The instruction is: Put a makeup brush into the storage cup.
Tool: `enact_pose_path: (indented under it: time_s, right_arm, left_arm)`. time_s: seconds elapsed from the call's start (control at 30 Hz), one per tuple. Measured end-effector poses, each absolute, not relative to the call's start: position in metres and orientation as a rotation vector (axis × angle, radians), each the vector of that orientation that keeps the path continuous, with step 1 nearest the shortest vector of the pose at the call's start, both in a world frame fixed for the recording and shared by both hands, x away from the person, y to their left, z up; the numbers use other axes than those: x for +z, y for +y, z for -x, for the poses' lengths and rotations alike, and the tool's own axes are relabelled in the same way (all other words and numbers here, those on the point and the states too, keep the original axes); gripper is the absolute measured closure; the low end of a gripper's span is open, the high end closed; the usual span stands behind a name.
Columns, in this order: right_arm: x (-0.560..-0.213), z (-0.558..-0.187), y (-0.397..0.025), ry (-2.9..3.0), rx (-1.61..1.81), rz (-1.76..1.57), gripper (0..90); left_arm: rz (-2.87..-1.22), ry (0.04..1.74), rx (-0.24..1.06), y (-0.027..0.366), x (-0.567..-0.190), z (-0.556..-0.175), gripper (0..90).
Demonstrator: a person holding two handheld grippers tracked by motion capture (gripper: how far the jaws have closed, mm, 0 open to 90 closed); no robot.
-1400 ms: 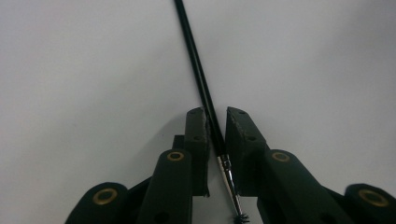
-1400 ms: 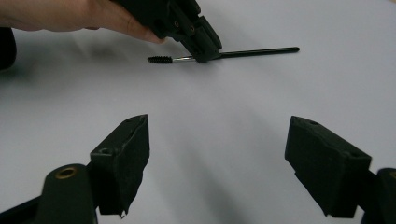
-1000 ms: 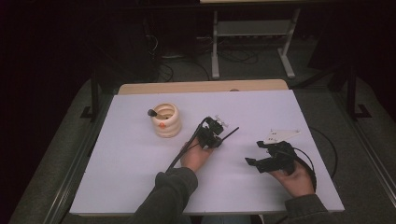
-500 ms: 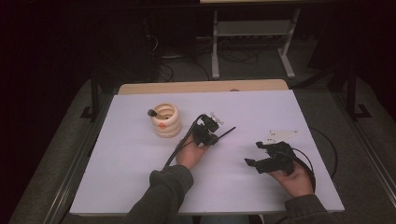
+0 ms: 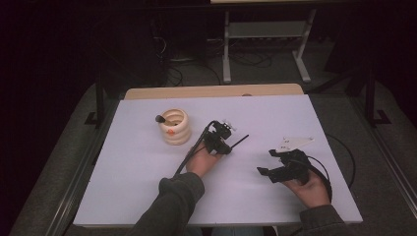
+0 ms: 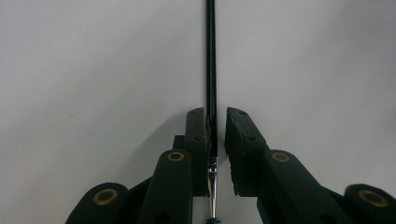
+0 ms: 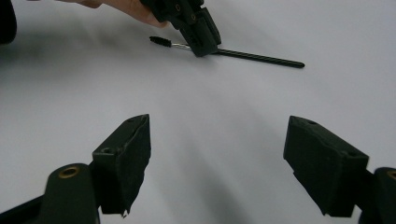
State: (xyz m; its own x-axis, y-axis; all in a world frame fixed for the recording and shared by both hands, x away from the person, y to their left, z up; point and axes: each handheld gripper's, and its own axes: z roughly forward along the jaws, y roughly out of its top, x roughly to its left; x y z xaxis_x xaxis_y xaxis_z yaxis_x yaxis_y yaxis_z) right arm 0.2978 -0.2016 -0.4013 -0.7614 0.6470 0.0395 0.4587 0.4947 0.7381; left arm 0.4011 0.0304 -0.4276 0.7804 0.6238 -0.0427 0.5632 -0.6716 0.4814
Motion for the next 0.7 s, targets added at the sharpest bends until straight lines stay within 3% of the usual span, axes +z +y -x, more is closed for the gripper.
enact_pose_path:
  time_s: [0.13,0.37,0.7]
  right_arm:
    - [-0.401,-0.299,-0.2,2.5,1.126,-0.94,22.0]
    - [-0.402,-0.298,-0.201,2.504,1.124,-0.937,22.0]
    - [-0.404,-0.298,-0.2,2.511,1.117,-0.942,22.2]
  left_arm:
    - [-2.523,0.86,0.21,0.028,-0.427,-0.4,85.4]
    - [-2.505,0.865,0.149,0.032,-0.427,-0.405,86.1]
    - [-2.502,0.812,0.196,0.039,-0.418,-0.401,86.2]
